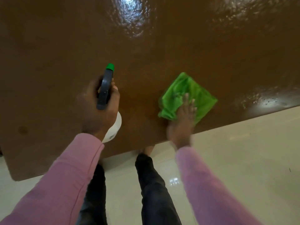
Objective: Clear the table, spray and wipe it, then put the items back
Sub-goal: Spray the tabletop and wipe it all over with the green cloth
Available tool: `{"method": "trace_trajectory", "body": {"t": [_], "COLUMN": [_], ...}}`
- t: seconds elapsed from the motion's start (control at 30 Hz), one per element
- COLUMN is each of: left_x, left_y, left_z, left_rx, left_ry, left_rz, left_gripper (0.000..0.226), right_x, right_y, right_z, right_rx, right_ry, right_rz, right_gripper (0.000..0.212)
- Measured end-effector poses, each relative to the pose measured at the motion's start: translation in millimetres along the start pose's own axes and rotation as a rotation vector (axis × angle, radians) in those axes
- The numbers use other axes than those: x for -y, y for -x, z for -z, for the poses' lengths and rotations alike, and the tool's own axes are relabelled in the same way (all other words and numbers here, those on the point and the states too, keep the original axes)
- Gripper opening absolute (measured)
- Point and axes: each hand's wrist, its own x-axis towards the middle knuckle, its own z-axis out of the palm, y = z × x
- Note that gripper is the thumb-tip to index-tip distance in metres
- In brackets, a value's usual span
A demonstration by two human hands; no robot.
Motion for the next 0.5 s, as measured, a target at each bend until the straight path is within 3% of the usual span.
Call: {"method": "trace_trajectory", "body": {"t": [0.07, 0.13, 0.2, 0.33, 0.43, 0.5], "left_x": [-1, 4, 14, 49, 78, 90], "left_y": [5, 13, 24, 49, 62, 64], "left_z": [12, 30, 51, 104, 140, 162], "left_rx": [-0.012, 0.004, 0.016, 0.032, -0.004, -0.023], "left_ry": [0.038, 0.054, 0.117, 0.085, 0.041, 0.005], "left_rz": [0.009, -0.001, 0.029, 0.065, 0.14, 0.13], "left_gripper": [0.01, 0.012, 0.018, 0.027, 0.036, 0.033], "right_x": [46, 41, 7, -43, 16, 85], "right_y": [57, 75, 55, 10, 21, 61], "right_z": [-33, -36, -14, 26, -12, -60], "right_rx": [0.18, 0.291, 0.249, 0.04, -0.107, -0.105], "right_ry": [0.041, 0.085, 0.121, 0.127, 0.028, 0.027], "right_rz": [0.303, 0.488, 0.378, -0.091, -0.247, -0.213], "right_gripper": [0.084, 0.082, 0.075, 0.07, 0.071, 0.073]}}
